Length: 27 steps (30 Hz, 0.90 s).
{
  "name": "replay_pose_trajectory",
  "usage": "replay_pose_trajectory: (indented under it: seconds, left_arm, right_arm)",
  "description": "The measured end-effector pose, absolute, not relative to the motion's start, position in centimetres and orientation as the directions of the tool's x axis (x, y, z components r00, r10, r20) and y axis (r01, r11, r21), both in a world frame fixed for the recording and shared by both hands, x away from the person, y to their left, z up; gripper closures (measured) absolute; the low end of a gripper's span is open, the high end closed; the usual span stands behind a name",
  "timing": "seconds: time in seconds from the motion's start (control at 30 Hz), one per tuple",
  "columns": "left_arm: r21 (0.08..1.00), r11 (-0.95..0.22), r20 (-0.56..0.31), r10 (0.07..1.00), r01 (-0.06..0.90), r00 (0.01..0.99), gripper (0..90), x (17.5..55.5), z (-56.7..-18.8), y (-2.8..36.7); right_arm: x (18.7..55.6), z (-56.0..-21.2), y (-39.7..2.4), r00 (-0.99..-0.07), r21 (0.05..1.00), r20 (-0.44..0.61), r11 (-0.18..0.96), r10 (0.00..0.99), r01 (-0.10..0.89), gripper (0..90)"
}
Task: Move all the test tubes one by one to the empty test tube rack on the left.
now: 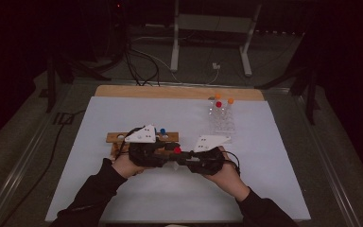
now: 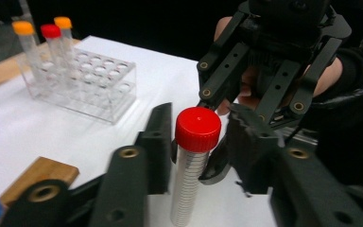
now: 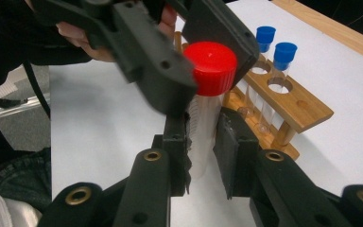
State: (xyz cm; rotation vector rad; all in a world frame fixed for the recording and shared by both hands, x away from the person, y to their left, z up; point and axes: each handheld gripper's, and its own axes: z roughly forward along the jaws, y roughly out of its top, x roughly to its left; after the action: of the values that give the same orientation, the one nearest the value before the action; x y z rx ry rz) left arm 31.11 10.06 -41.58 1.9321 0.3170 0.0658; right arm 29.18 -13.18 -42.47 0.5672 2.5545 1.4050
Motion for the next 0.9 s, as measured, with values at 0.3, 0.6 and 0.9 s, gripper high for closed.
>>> replay_pose_trajectory:
  seconds: [0.3,0.6,0.9]
  left_arm:
    - [0.925,-0.341,-0.066,0.291,0.168,0.954,71.1,31.0,-40.5,10.6]
    - [0.944,-0.290,-0.036,0.384,0.157,0.923,71.2,31.4,-38.4,13.7]
    - [0.952,-0.268,0.011,0.518,0.150,0.855,71.2,32.0,-37.2,16.8]
  right_arm:
    - [29.2,-42.2,-13.5,-0.912,0.852,0.034,0.465,0.409,0.240,66.6]
    - [29.8,-41.4,-14.6,-0.879,0.883,0.041,0.395,0.476,0.255,39.2]
    - [30.3,-40.7,-15.6,-0.838,0.900,0.055,0.337,0.542,0.278,5.0]
